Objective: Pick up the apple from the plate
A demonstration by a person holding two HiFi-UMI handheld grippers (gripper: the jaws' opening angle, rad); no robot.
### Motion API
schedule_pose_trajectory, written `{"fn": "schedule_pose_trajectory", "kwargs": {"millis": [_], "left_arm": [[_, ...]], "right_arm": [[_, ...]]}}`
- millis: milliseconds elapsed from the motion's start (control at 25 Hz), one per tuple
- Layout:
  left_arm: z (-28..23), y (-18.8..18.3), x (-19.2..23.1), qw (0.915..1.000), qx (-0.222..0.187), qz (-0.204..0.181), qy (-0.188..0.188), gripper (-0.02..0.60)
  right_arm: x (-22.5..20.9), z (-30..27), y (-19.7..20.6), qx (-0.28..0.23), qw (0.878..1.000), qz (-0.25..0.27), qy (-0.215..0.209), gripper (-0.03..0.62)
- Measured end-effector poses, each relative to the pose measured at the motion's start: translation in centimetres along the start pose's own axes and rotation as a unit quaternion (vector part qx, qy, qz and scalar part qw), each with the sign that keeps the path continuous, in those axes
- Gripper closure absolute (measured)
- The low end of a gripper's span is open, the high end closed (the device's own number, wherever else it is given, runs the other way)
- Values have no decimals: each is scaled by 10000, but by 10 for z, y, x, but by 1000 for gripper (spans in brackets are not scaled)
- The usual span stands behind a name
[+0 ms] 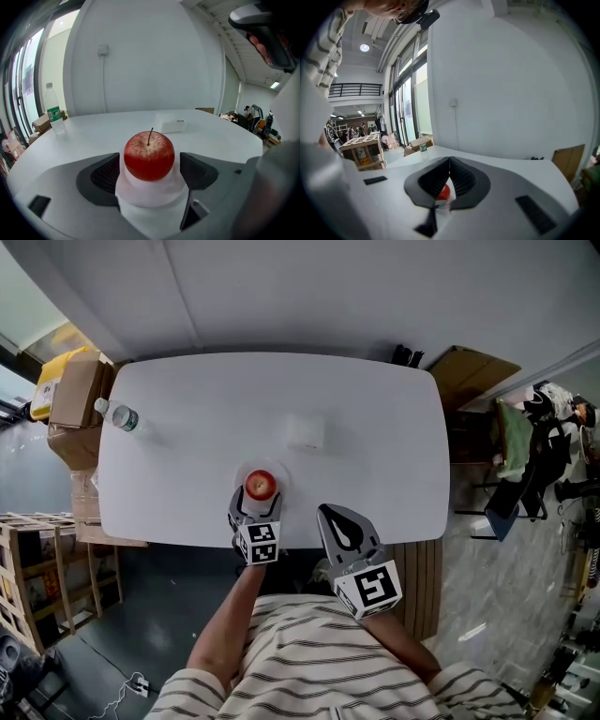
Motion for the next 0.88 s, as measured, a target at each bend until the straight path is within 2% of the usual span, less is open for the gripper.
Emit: {"fn": "schedule_pose_trajectory", "kwargs": {"millis": [240, 600, 880], "left_arm": [[-8, 2, 3, 9998, 59, -23, -185, 198], [1, -5, 0, 9997, -27, -53, -232, 222], [31, -30, 3, 9983, -240, 189, -487, 222]], "right_arm": [[-6, 0, 0, 17, 10000, -56, 2, 580], [-18, 8, -5, -47, 10000, -44, 36, 580], [-15, 14, -8, -151, 9998, -47, -121, 582]]}}
Point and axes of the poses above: the fingertips, and each gripper's own axes: z backward along the fingers, x to its left, y out of its underside, the point moved 5 cm from there along z, backward along the fingers, and after that the axes turned 11 degrees about -x, right-handed, at the moved point
